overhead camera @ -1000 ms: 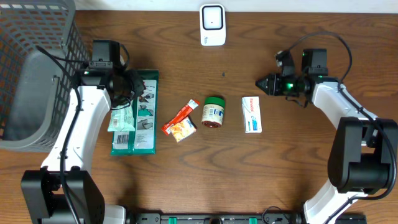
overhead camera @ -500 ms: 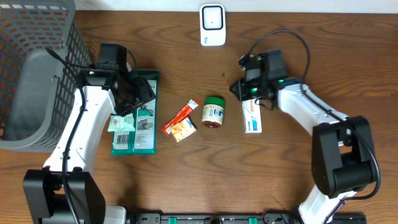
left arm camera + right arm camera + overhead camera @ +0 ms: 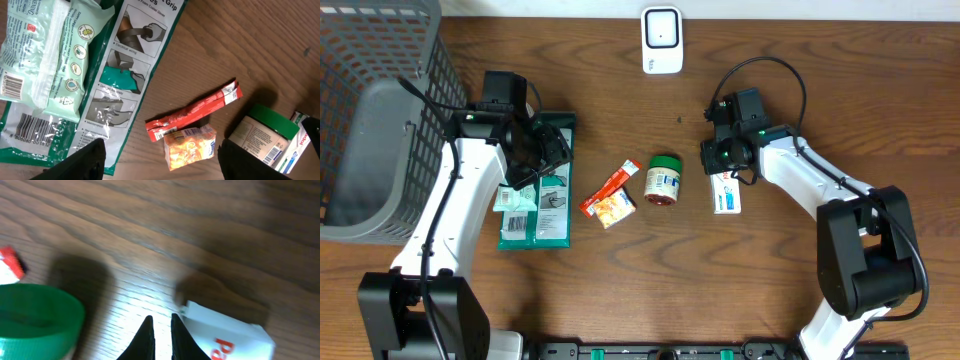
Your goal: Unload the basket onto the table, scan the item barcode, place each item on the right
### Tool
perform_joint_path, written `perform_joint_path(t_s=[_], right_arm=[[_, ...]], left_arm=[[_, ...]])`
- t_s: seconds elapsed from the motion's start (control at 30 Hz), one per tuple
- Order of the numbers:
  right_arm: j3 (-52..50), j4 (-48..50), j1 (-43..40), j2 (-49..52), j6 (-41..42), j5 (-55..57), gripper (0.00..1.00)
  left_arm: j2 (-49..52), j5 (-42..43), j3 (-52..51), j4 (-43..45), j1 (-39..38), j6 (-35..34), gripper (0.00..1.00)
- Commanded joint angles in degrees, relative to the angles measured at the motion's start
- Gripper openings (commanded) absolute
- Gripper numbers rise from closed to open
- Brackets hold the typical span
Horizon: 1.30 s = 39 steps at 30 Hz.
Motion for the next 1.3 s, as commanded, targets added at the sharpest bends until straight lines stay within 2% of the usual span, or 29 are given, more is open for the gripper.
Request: perform_joint_path(t_s=[0.0, 0.67, 0.7, 0.8, 0.87, 0.9, 1.07, 1.1, 1.17, 1.2, 1.27], right_arm=[[0.5, -1.5, -0.8, 1.3, 0.4, 6.1, 0.06], [0.5, -24.5, -14.3, -3.1, 5.1, 10.2, 0.07], [0.5, -24.7, -15.0, -3.1, 4.4, 8.9, 0.04], [1.4, -25.7, -18.0, -4.0, 3.8, 1.7, 0.01], [2.1, -27.2, -20.3, -5.2, 3.8, -3.3, 0.01], [2.6, -28.2, -21.8, -6.0, 3.8, -5.3, 0.01], [3.0, -35.2, -28.7, -10.1, 6.9, -7.6, 0.01], [2.9, -36.5, -29.5, -10.5, 8.3, -7.6, 0.01], [2.8, -39.1, -30.8, -10.7, 10.6, -7.6, 0.01], [2.5, -40.0, -31.1, -10.7, 11.6, -7.6, 0.01], [0.7, -41.1, -31.0, -10.7, 14.1, -7.6, 0.01]], left_arm=[[-0.5, 0.5, -0.2, -0.3, -0.1, -0.1, 0.73], [-0.5, 1.0, -0.2, -0.6, -2.2, -0.5, 0.72], [-0.5, 1.2, -0.2, -0.5, -3.0, -0.5, 0.65], [-0.5, 4.5, -0.2, 0.8, -6.0, 2.1, 0.37], [-0.5, 4.7, -0.2, 1.3, -8.1, 2.8, 0.11], [-0.5, 4.5, -0.2, 1.6, -9.2, 2.7, 0.08], [-0.5, 4.3, -0.2, 1.9, -11.6, 2.8, 0.07], [-0.5, 4.3, -0.2, 1.9, -12.0, 2.8, 0.12], [-0.5, 4.3, -0.2, 1.8, -12.4, 3.0, 0.39], [-0.5, 4.3, -0.2, 1.5, -12.5, 3.0, 0.44], [-0.5, 3.8, -0.2, 0.9, -12.6, 3.0, 0.43]])
